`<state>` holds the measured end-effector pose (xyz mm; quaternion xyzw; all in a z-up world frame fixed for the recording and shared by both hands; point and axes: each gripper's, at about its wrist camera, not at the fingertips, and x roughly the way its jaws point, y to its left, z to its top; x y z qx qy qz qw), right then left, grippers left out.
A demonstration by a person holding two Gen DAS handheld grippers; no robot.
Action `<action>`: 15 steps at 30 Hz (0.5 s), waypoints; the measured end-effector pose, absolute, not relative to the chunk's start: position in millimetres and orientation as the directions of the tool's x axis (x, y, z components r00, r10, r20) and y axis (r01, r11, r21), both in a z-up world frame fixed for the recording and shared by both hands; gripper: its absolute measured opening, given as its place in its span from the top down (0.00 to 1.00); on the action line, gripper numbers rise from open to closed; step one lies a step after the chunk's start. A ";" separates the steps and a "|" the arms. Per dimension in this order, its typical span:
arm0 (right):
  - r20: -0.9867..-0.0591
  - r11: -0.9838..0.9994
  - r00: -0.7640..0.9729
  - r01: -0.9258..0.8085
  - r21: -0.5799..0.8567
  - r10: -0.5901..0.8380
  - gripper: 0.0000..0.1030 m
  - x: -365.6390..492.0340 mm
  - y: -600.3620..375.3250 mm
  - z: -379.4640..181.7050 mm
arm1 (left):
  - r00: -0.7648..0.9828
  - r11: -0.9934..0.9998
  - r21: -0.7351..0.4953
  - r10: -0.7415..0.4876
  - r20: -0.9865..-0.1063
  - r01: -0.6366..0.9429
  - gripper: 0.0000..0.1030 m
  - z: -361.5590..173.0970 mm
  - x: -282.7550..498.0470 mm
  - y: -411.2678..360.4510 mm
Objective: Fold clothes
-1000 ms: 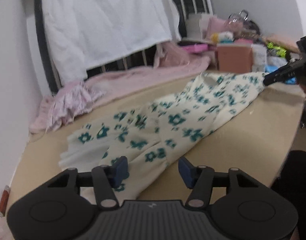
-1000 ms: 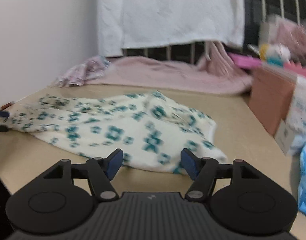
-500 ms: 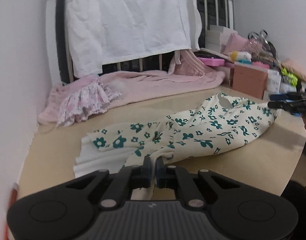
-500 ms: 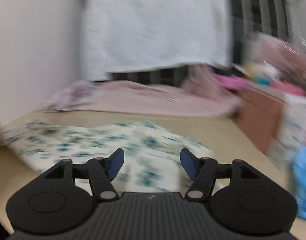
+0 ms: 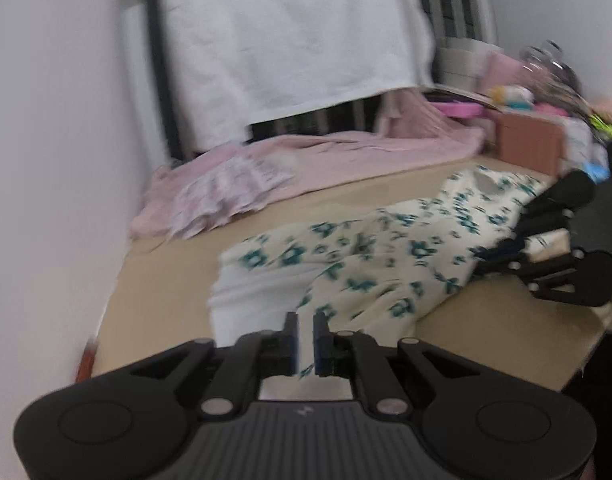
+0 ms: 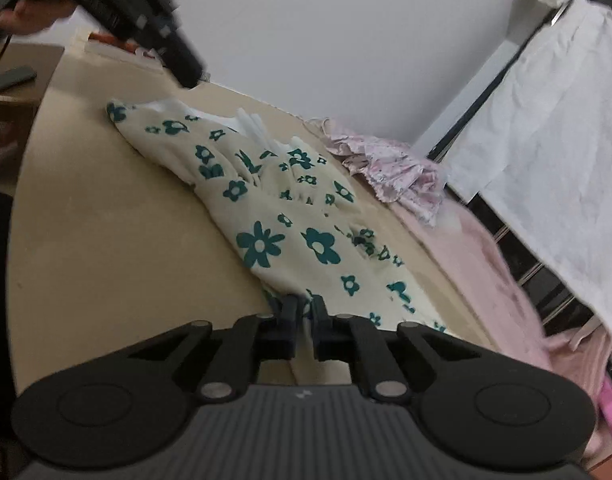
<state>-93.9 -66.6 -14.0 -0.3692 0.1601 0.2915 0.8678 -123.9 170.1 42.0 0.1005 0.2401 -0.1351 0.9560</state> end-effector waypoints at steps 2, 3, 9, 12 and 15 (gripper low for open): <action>-0.508 0.571 0.762 -0.642 -0.511 0.401 0.97 -95.1 -71.0 -8.6 | 0.857 0.930 0.108 -0.272 -0.439 0.351 0.70 44.4 -138.9 158.4; -0.514 0.570 0.752 -0.653 -0.498 0.412 0.97 -97.3 -73.4 -6.5 | 0.858 0.913 0.130 -0.304 -0.413 0.386 0.48 43.9 -145.6 146.9; -0.509 0.600 0.734 -0.670 -0.437 0.450 0.98 -109.7 -82.9 8.2 | 0.843 0.758 0.424 -0.302 -0.446 0.496 0.41 13.9 -136.1 82.5; -0.509 0.609 0.726 -0.678 -0.412 0.463 0.98 -116.8 -90.8 16.0 | 0.837 0.710 0.495 -0.252 -0.486 0.501 0.63 0.4 -121.8 74.2; -0.503 0.621 0.719 -0.683 -0.383 0.480 1.00 -126.4 -98.0 24.2 | 0.824 0.660 0.537 -0.238 -0.514 0.526 0.83 -2.7 -120.7 84.1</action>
